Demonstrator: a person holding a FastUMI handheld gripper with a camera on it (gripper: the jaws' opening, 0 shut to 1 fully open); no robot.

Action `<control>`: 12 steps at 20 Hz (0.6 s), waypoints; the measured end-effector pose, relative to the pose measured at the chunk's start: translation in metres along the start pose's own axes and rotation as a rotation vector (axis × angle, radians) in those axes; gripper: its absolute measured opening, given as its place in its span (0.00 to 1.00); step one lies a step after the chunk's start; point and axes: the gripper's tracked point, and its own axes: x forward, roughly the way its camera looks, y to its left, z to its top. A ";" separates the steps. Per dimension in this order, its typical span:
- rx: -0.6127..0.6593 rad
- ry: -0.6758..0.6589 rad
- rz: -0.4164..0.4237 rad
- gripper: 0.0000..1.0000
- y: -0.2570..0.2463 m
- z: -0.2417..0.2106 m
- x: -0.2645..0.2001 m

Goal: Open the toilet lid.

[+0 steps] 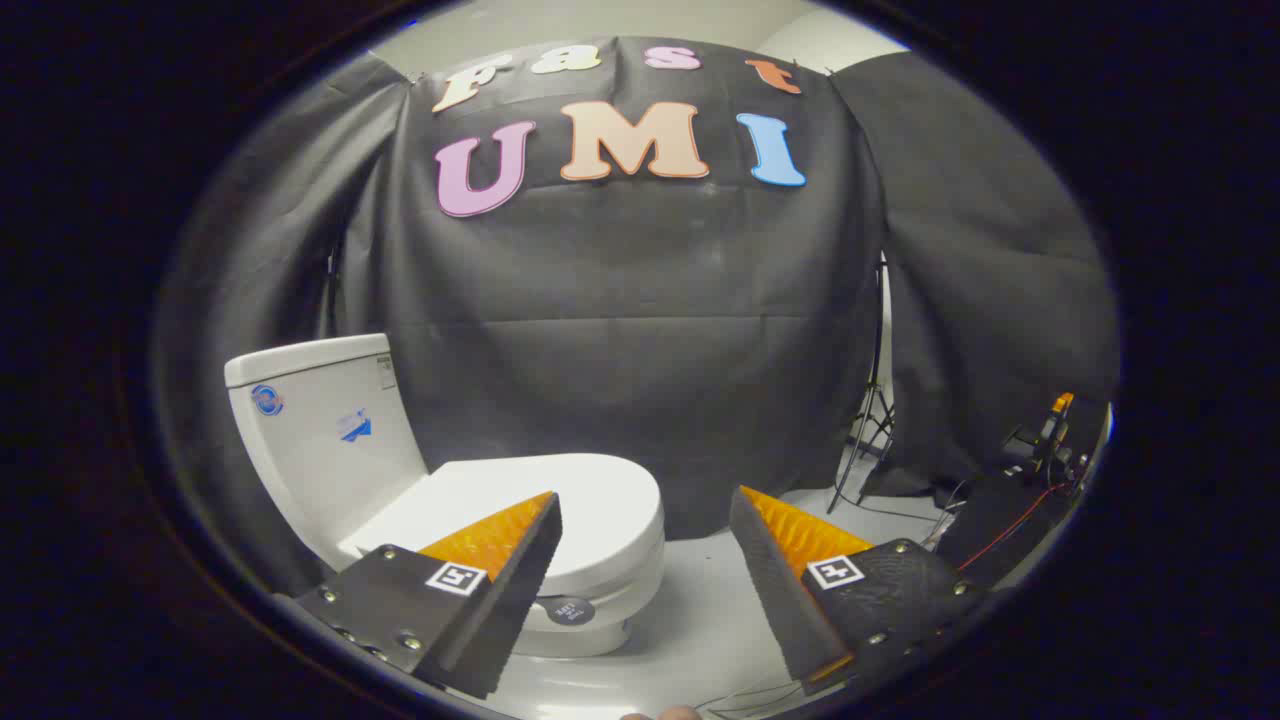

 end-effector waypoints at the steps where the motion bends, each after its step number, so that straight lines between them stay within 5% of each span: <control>1: 0.001 0.002 0.000 1.00 0.000 0.000 0.000; 12: 0.013 0.020 -0.006 1.00 -0.002 -0.006 0.003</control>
